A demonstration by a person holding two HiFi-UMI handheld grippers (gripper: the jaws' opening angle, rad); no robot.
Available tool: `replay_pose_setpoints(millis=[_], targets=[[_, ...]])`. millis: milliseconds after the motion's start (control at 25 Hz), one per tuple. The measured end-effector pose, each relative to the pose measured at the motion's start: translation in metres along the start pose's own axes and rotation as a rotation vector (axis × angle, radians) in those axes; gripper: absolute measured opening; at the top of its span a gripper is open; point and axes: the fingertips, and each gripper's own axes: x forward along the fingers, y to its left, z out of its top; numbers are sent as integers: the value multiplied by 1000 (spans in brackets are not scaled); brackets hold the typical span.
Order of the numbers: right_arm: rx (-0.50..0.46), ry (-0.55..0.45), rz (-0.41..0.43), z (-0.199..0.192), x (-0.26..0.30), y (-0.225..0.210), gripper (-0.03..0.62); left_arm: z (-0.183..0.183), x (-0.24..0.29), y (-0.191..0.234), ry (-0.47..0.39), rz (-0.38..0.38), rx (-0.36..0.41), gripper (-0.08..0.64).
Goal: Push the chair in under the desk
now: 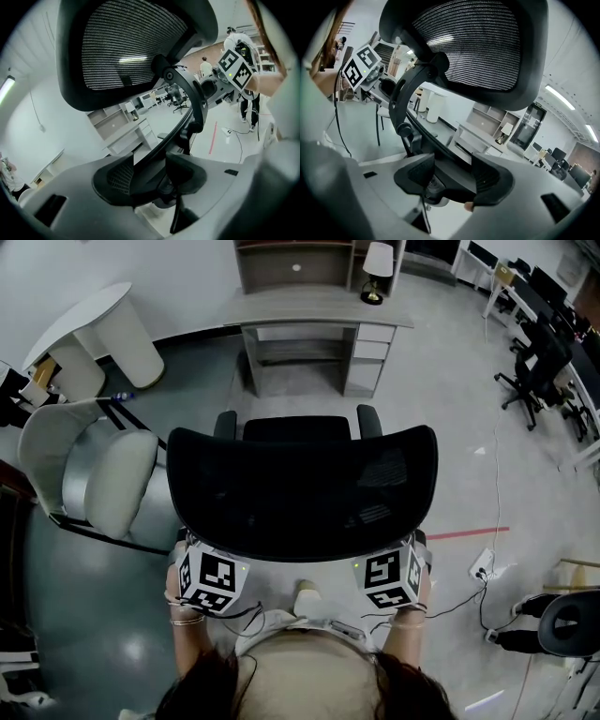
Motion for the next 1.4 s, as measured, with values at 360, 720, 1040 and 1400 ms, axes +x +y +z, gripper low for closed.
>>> replay_pose_setpoints(millis=[360, 720, 1040, 1400], targets=[[-24, 5, 36, 7, 12, -5, 236, 0, 7, 10, -29, 34, -9, 216], [-36, -7, 39, 16, 29, -5, 235, -4, 15, 26, -48, 50, -2, 216], [-12, 17, 24, 24, 44, -5, 235, -9, 26, 44, -62, 42, 30, 216], [9, 31, -4, 37, 65, -5, 236, -13, 42, 70, -75, 21, 61, 216]])
